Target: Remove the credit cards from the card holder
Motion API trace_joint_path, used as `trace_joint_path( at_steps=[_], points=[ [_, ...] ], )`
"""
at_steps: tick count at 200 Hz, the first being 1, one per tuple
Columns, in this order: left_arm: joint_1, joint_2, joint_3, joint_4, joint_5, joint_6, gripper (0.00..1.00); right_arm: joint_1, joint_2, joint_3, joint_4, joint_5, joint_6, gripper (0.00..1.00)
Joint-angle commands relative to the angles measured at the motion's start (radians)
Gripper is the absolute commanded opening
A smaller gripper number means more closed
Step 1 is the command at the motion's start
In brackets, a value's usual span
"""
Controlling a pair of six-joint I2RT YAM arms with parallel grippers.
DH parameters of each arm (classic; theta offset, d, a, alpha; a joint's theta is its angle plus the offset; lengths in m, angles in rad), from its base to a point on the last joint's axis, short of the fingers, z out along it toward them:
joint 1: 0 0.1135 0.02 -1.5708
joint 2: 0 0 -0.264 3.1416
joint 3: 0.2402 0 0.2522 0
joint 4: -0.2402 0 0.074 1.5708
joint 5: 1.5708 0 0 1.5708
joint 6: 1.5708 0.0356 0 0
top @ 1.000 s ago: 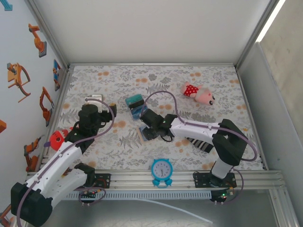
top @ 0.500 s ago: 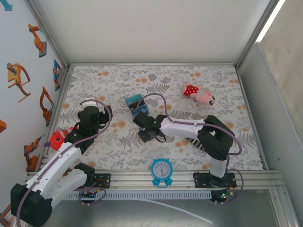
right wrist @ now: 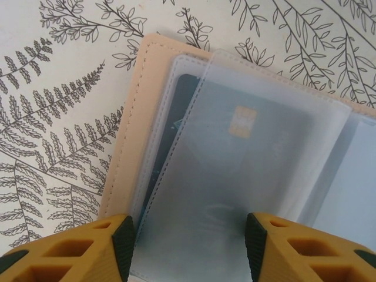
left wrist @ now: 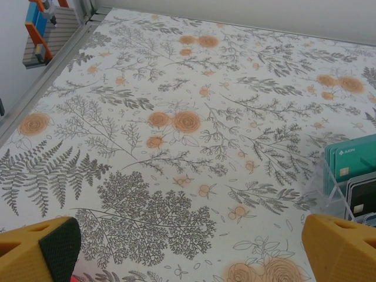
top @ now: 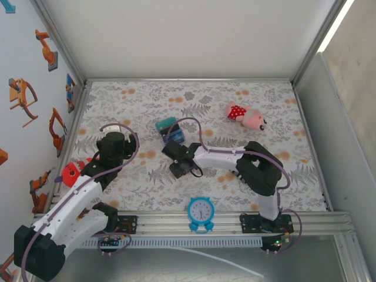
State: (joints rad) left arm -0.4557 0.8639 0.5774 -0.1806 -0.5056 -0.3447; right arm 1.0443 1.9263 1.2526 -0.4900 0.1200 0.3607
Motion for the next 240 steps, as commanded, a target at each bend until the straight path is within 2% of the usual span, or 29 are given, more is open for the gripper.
trace_joint_path(
  at_steps=[1,93,136,156,181,211,240],
  points=[
    [0.006,0.000,0.013,-0.018,-0.016,-0.010,0.97,-0.008,0.028,0.006,-0.021,-0.015,0.029,0.51],
    [0.007,-0.042,0.045,-0.051,0.016,0.001,0.97,-0.068,-0.065,-0.065,0.076,-0.143,0.063,0.33],
    [0.008,-0.075,0.058,-0.068,0.039,0.005,0.97,-0.074,-0.090,-0.069,0.073,-0.117,0.066,0.28],
    [0.006,-0.087,0.064,-0.072,0.057,0.005,0.97,-0.076,-0.104,-0.066,0.042,-0.045,0.071,0.28],
    [0.007,-0.093,0.076,-0.080,0.064,0.008,0.97,-0.079,-0.129,-0.072,0.016,0.019,0.077,0.34],
    [0.006,-0.089,0.086,-0.092,0.072,0.004,0.97,-0.098,-0.162,-0.098,0.014,0.052,0.095,0.40],
    [-0.003,-0.075,0.082,-0.092,0.088,-0.002,0.97,-0.129,-0.172,-0.129,0.014,0.053,0.107,0.40]
  ],
)
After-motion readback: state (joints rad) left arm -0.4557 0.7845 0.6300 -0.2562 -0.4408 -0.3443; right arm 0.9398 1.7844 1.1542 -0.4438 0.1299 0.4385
